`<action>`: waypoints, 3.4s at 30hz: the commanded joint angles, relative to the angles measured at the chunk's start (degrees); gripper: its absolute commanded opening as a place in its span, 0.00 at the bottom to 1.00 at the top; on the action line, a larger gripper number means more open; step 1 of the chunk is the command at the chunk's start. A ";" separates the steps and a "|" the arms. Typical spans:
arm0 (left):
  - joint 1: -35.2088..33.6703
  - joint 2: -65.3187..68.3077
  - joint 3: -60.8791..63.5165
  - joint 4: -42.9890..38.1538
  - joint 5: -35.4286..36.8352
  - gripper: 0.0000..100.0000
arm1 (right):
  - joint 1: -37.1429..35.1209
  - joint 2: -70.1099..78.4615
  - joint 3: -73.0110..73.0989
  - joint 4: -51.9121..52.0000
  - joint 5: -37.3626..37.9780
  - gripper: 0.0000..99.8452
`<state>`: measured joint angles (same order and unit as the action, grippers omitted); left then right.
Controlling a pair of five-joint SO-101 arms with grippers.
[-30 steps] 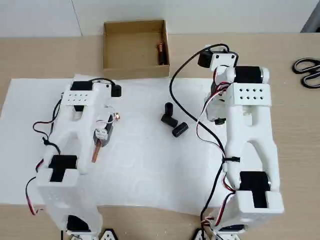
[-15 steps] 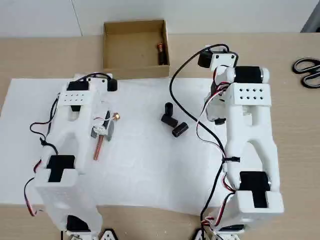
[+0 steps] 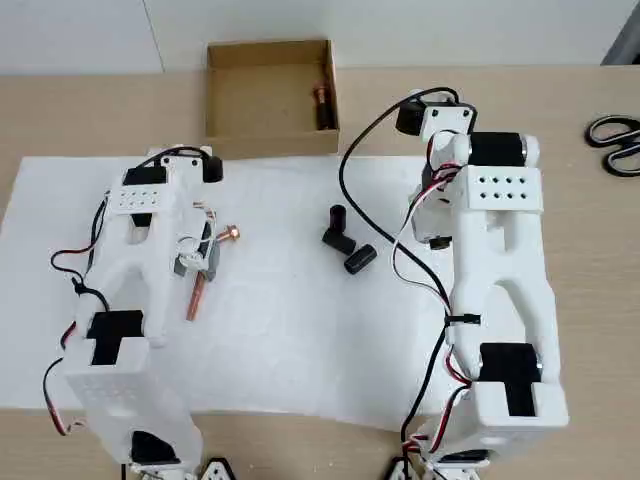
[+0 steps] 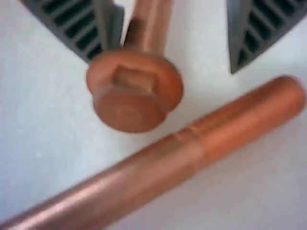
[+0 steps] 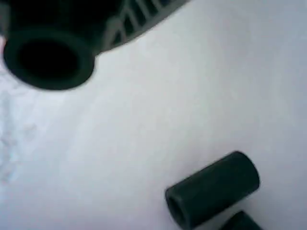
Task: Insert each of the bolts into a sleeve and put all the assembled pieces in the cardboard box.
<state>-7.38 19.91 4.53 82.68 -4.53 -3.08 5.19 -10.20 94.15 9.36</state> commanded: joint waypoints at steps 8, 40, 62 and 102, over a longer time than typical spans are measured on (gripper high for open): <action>-0.09 -0.35 -0.22 -2.73 1.49 0.10 | 0.48 -3.03 -0.26 0.04 0.44 0.00; 5.19 -1.14 -5.93 6.07 3.16 0.01 | 1.71 -3.03 -0.26 0.22 0.44 0.00; 5.27 -38.51 -10.59 17.76 3.16 0.01 | -5.76 -19.12 -0.44 1.45 0.26 0.00; 19.34 -68.75 15.08 -10.64 32.53 0.01 | -26.24 -76.70 73.76 -52.97 -5.36 0.00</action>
<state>10.11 -53.41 27.47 69.32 26.51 -27.78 -66.55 59.87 47.12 4.79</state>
